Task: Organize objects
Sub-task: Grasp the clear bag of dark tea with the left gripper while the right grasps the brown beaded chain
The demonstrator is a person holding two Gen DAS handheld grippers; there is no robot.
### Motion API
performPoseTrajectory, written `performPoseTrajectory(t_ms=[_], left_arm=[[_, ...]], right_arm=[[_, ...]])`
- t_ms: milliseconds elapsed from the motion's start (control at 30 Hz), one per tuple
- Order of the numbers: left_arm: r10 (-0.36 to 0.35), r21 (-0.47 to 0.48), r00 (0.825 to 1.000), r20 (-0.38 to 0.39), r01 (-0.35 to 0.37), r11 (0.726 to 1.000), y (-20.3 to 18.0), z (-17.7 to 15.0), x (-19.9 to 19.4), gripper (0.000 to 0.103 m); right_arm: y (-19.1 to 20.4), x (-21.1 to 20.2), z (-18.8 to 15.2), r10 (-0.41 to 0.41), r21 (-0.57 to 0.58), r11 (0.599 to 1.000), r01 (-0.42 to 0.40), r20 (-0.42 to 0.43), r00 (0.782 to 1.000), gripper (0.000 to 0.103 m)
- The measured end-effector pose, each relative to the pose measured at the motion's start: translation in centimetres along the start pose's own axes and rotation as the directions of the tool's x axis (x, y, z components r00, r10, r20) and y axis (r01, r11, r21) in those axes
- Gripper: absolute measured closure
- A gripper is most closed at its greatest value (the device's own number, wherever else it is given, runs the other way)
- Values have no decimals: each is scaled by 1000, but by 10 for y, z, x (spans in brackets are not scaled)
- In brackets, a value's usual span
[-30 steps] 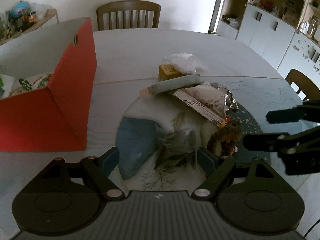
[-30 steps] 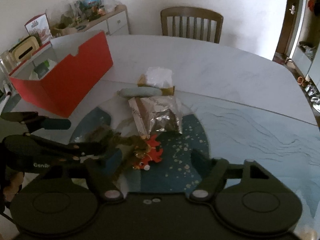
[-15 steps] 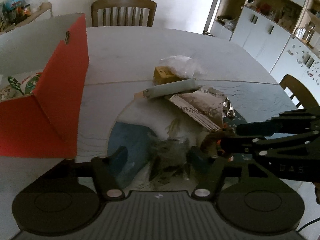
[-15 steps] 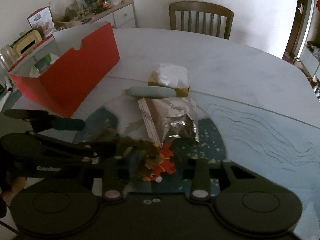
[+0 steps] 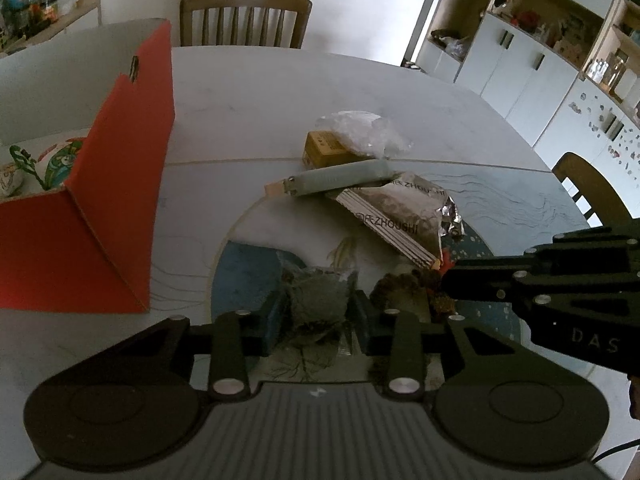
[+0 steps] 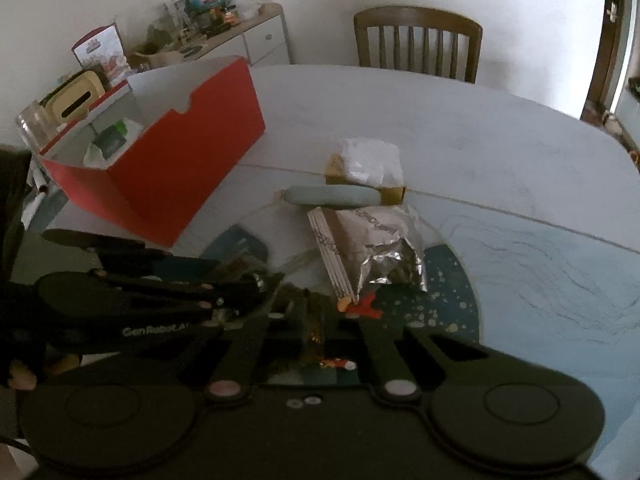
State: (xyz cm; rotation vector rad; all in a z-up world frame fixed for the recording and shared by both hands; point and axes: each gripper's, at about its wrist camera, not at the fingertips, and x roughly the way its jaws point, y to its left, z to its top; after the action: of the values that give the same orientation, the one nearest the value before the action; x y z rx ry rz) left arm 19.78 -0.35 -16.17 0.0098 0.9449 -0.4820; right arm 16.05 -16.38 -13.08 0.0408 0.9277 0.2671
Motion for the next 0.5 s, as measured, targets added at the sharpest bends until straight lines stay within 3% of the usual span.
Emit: performPoseTrajectory(t_ms=[233,500], left_arm=[[13,-6,1000,3,-13,1000,8,-3,-5,69],[21,-24,1000,-3,-21,1000,24,-10,-18,69]], right_arm=[[-6,-10,-5,51,61,997,-49,-21,998,94],[9,-4,-31,101,135,987,-90,-81,992,67]])
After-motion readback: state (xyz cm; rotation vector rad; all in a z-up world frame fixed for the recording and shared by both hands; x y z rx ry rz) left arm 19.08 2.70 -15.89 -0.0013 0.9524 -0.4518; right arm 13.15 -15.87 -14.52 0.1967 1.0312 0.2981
